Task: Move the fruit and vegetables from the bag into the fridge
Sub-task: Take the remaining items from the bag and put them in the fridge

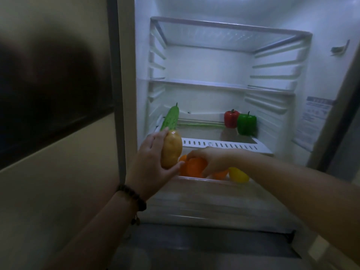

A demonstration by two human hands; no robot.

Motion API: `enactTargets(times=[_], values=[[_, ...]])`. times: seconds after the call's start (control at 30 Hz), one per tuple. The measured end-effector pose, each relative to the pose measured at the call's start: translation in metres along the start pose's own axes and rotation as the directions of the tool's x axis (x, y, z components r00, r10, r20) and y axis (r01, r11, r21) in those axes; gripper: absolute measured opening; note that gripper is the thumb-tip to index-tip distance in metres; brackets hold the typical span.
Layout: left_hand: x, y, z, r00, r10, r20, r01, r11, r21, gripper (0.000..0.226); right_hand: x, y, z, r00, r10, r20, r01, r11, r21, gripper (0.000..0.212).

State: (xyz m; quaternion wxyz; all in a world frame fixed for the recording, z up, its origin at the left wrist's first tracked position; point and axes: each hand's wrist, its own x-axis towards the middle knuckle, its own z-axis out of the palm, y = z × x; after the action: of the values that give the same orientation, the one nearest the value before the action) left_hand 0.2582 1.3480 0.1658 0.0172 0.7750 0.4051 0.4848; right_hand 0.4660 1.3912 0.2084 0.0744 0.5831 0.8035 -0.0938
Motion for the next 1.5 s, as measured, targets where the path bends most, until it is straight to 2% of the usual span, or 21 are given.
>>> enactTargets(times=[0.07, 0.2, 0.4, 0.63, 0.73, 0.87, 1.0, 1.13, 1.27, 1.4, 1.5], values=[[0.000, -0.001, -0.001, 1.000, 0.006, -0.003, -0.006, 1.000, -0.001, 0.088, 0.022, -0.005, 0.000, 0.992, -0.120, 0.028, 0.122, 0.990, -0.076, 0.077], [0.000, -0.002, -0.001, 0.999, -0.012, -0.031, 0.012, 1.000, -0.004, 0.089, 0.055, -0.009, 0.011, 0.976, -0.214, 0.032, 0.216, 0.969, -0.123, 0.070], [0.000, -0.004, 0.001, 0.997, -0.039, -0.063, 0.041, 0.999, 0.025, 0.089, 0.064, -0.002, 0.040, 0.977, -0.208, 0.056, 0.213, 0.969, -0.122, 0.065], [-0.001, -0.001, 0.002, 0.997, -0.047, -0.053, 0.049, 0.998, 0.040, 0.087, 0.061, 0.005, 0.034, 0.980, -0.157, 0.126, 0.174, 0.976, -0.134, 0.079], [-0.001, -0.001, 0.002, 0.998, -0.052, -0.039, 0.054, 0.998, 0.040, 0.087, 0.045, 0.002, 0.014, 0.984, -0.161, 0.072, 0.163, 0.986, -0.027, 0.071], [-0.003, -0.001, 0.001, 0.999, -0.040, -0.019, 0.041, 0.999, 0.017, 0.087, 0.015, 0.010, -0.011, 0.984, -0.129, -0.126, 0.148, 0.977, 0.153, 0.061], [-0.002, 0.001, 0.002, 0.999, -0.029, -0.027, 0.029, 1.000, 0.001, 0.087, -0.010, 0.036, -0.017, 0.943, 0.008, -0.334, 0.029, 0.994, 0.108, 0.062], [0.006, 0.003, 0.002, 1.000, -0.001, -0.019, 0.000, 0.998, -0.062, 0.087, -0.034, 0.071, -0.007, 0.895, 0.167, -0.413, -0.155, 0.986, 0.063, 0.070], [0.031, 0.016, 0.007, 0.998, 0.002, -0.056, -0.012, 0.983, -0.184, 0.080, -0.050, 0.102, 0.004, 0.873, 0.326, -0.363, -0.317, 0.945, 0.084, 0.074], [0.078, 0.026, 0.031, 0.997, 0.038, 0.065, -0.026, 0.984, -0.174, 0.076, -0.050, 0.114, 0.010, 0.877, 0.431, -0.214, -0.428, 0.902, 0.062, 0.078], [0.115, 0.026, 0.061, 0.980, -0.009, 0.200, 0.029, 0.995, -0.098, 0.078, -0.048, 0.115, 0.012, 0.880, 0.435, -0.191, -0.437, 0.899, 0.031, 0.084]])
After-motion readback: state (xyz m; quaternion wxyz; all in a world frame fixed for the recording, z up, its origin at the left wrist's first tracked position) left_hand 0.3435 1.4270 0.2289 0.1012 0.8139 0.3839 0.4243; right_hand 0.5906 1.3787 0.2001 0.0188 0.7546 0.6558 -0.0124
